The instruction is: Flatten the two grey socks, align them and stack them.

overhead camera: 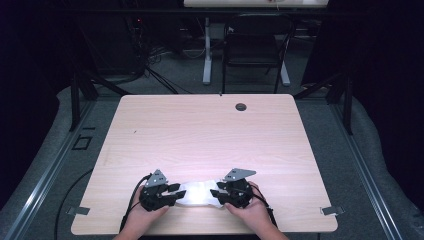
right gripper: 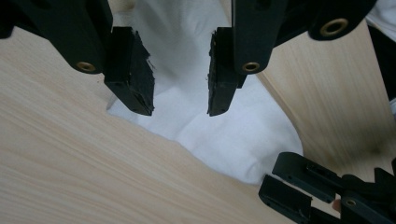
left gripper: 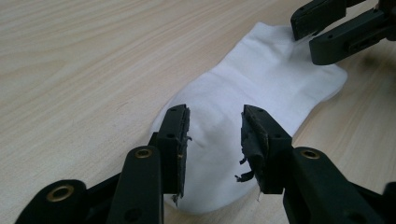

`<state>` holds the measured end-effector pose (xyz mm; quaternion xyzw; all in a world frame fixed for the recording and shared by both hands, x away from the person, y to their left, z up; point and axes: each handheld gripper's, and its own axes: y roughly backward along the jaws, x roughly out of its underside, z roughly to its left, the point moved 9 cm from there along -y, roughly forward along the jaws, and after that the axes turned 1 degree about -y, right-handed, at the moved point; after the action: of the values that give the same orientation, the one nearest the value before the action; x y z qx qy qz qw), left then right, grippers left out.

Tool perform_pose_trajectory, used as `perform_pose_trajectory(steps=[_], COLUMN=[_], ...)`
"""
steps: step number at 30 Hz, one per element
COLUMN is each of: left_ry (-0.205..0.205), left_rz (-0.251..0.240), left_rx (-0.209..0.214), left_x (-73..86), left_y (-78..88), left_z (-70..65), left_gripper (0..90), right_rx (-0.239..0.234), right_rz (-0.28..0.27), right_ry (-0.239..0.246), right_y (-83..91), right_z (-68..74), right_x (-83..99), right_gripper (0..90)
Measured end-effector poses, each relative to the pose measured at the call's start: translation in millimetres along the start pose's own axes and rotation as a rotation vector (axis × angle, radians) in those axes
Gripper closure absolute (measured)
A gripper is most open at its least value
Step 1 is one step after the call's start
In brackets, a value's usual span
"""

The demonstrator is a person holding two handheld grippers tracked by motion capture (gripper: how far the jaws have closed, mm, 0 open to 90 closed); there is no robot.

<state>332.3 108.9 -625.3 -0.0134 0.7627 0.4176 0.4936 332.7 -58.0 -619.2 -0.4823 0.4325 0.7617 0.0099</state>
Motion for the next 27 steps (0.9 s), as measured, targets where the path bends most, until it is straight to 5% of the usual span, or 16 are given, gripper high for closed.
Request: perform_pose_trajectory(steps=[12, 27], left_ry=[-0.008, -0.016], left_rz=[0.041, 0.030], left_rx=[0.004, 0.003], left_x=[10.1, 12.2], left_y=[-8.0, -9.7], left_z=[-0.1, 0.0], left_gripper=[58.1, 58.3], right_rx=[0.017, 0.033], right_rz=[0.032, 0.036], right_ry=[0.000, 0.011], right_y=[-2.5, -3.0], right_z=[-8.1, -10.0], right_x=[11.8, 18.1], right_gripper=[58.6, 60.3])
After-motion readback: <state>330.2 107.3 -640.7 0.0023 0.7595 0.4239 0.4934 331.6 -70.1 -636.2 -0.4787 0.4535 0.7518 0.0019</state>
